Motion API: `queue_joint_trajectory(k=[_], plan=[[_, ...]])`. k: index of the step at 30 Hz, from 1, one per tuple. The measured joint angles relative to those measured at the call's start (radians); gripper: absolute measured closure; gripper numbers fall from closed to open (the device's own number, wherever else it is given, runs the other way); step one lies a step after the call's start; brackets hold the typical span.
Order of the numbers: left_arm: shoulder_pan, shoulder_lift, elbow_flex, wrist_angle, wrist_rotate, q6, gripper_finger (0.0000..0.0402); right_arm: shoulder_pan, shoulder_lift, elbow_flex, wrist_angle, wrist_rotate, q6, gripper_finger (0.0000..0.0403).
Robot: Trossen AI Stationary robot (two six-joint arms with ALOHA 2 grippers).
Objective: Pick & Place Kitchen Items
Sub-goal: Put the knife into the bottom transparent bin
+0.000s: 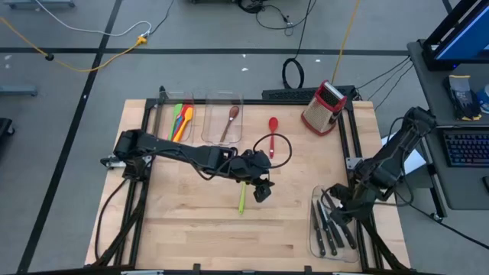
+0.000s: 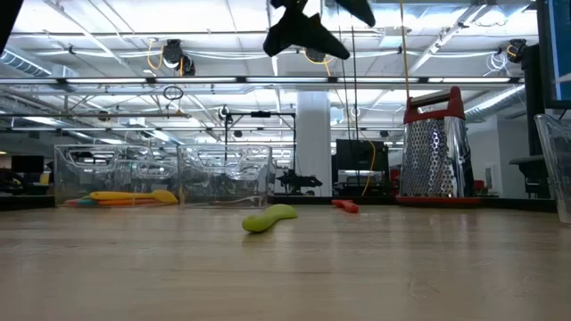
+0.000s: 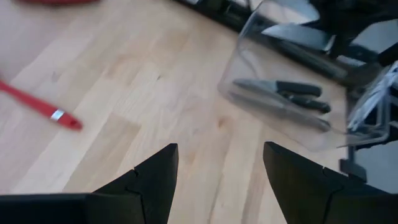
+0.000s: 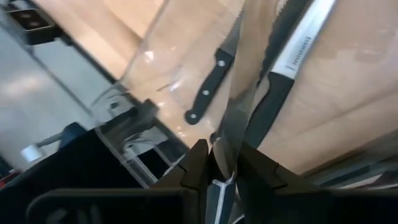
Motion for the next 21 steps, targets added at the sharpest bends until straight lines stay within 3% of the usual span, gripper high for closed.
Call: queue_joint_trajectory(k=[6, 14, 21], plan=[[0.006, 0.000, 0.000, -0.075, -0.007, -0.015, 0.0160, 0.008, 0.079, 0.000, 0.000, 0.000, 0.041, 0.0352], [0.004, 0.000, 0.000, -0.156, -0.115, -0.047, 0.0160, 0.008, 0.139, -0.016, 0.021, 0.003, 0.101, 0.0351], [0.005, -0.001, -0.029, -0.147, -0.142, -0.059, 0.0160, 0.008, 0.141, -0.166, 0.331, 0.002, 0.185, 0.0349]])
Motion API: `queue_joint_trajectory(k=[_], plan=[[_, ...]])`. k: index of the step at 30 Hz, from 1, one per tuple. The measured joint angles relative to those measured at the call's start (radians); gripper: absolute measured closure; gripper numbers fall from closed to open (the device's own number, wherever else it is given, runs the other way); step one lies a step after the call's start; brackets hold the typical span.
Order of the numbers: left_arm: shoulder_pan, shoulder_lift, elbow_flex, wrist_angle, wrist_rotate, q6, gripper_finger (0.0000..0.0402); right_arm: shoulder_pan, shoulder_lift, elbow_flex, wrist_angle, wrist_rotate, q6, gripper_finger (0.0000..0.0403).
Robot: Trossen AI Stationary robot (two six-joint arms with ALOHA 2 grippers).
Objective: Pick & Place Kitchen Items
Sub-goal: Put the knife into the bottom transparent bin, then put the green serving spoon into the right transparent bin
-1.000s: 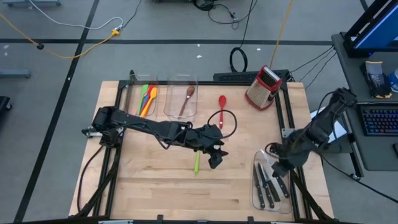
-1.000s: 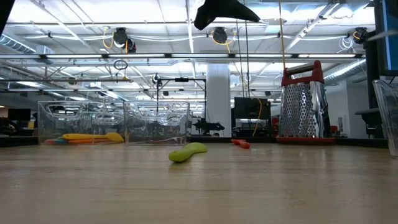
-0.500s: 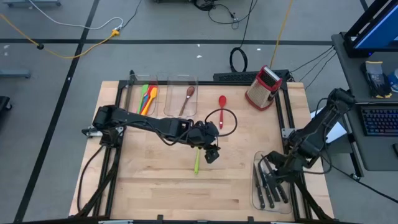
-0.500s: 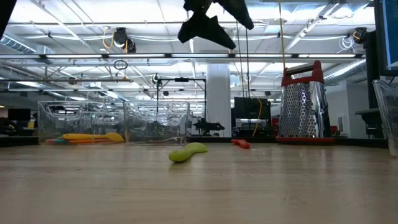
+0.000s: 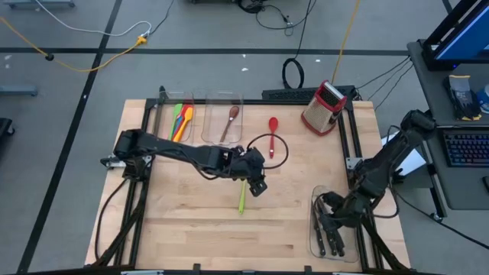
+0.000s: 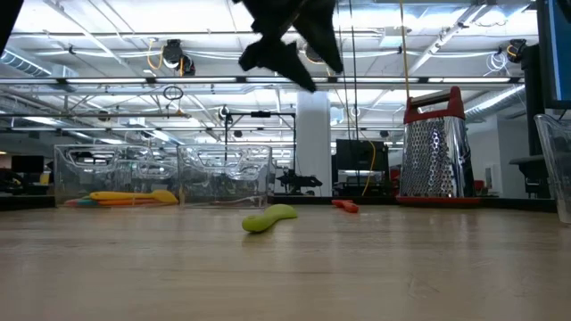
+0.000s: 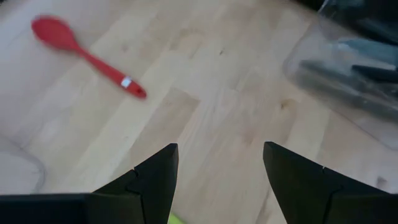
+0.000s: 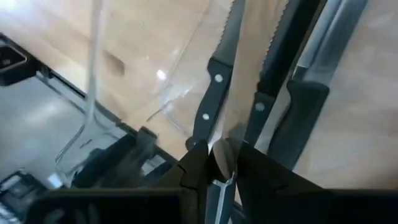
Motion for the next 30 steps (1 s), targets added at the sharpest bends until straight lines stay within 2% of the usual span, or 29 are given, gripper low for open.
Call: queue_joint_trajectory(k=[4, 11, 22, 30], plan=[[0.000, 0.000, -0.060, 0.002, 0.003, -0.077, 0.0160, -0.001, -0.002, -0.067, 0.078, -0.002, 0.060, 0.0349], [-0.002, 0.000, -0.160, 0.008, 0.029, -0.192, 0.0160, -0.001, 0.000, -0.080, 0.079, 0.000, 0.066, 0.0336], [0.002, 0.000, -0.184, 0.008, 0.024, -0.191, 0.0160, -0.001, -0.001, -0.080, 0.099, -0.002, 0.072, 0.0281], [0.031, 0.000, -0.247, 0.050, 0.056, -0.222, 0.0160, 0.000, -0.047, -0.080, 0.150, -0.001, 0.089, 0.0283]])
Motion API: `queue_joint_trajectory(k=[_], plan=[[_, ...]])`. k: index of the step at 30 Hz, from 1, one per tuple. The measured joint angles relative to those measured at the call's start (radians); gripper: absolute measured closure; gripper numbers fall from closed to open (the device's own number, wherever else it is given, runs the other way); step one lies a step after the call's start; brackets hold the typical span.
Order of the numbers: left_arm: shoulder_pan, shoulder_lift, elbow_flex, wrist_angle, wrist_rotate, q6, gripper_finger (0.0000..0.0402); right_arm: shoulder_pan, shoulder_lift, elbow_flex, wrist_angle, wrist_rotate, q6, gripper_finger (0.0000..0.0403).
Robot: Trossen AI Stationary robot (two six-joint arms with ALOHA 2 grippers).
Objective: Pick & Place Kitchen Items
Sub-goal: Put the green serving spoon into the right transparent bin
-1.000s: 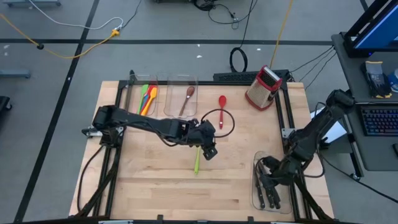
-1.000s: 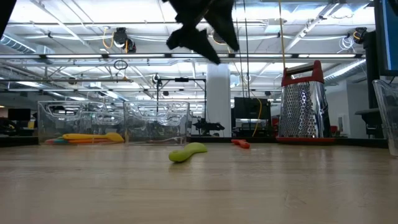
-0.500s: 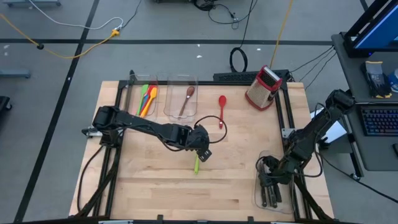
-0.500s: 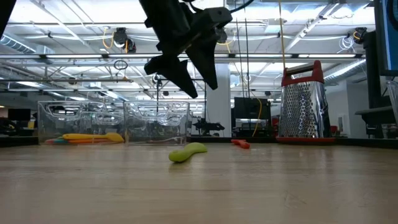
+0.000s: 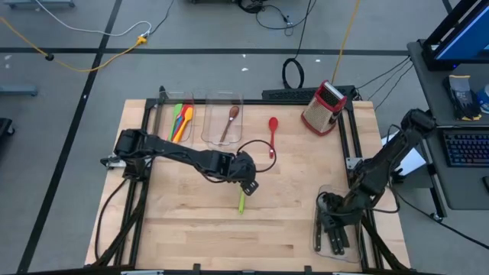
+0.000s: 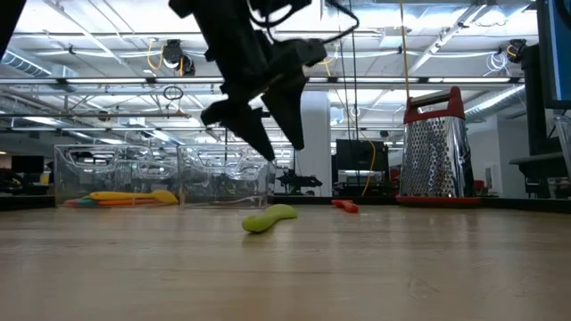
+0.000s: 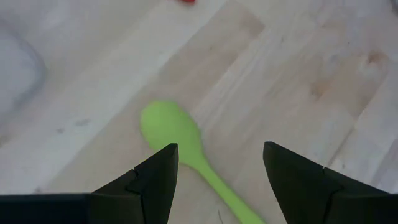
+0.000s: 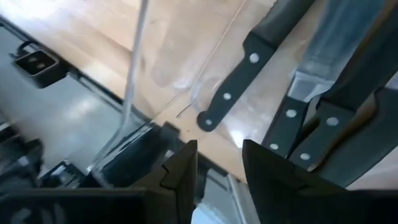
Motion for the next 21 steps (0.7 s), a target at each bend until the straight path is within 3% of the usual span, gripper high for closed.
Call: queue_joint_trajectory(k=[7, 21], plan=[[0.021, 0.000, -0.105, 0.084, 0.043, -0.100, 0.0160, 0.000, -0.076, 0.000, 0.019, 0.003, 0.001, 0.0297], [0.050, 0.017, -0.135, 0.159, 0.019, -0.138, 0.0160, 0.001, -0.225, 0.000, 0.322, 0.005, -0.112, 0.0308]])
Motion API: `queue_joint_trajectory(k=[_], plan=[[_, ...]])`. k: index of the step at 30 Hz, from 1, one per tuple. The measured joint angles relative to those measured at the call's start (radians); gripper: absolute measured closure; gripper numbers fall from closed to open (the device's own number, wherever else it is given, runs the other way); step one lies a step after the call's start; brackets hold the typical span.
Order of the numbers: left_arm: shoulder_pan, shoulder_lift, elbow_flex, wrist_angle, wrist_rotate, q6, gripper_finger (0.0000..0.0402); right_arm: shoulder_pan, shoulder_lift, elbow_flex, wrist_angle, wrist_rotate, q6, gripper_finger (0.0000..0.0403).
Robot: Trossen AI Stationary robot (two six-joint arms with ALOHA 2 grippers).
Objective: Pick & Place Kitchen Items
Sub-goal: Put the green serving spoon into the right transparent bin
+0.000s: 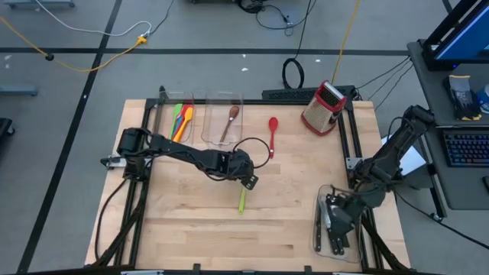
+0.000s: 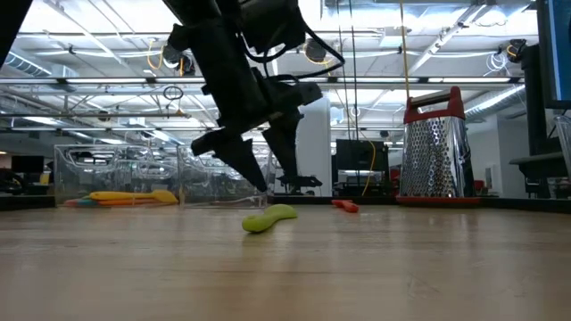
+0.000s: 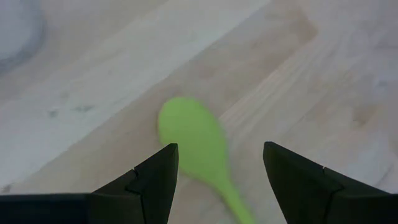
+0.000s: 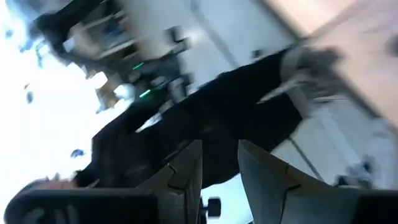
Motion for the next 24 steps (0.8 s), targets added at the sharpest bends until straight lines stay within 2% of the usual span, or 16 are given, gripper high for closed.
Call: queue_joint_trajectory(k=[10, 16, 24], plan=[[-0.006, 0.067, 0.000, 0.024, -0.010, -0.112, 0.0160, 0.000, -0.044, 0.001, 0.262, 0.001, -0.290, 0.0308], [-0.006, 0.106, 0.003, 0.025, -0.063, -0.141, 0.0160, 0.000, -0.049, 0.001, 0.257, -0.002, -0.339, 0.0308], [-0.006, 0.155, 0.006, 0.027, -0.044, -0.142, 0.0160, 0.000, -0.050, 0.001, 0.260, -0.004, -0.387, 0.0307]])
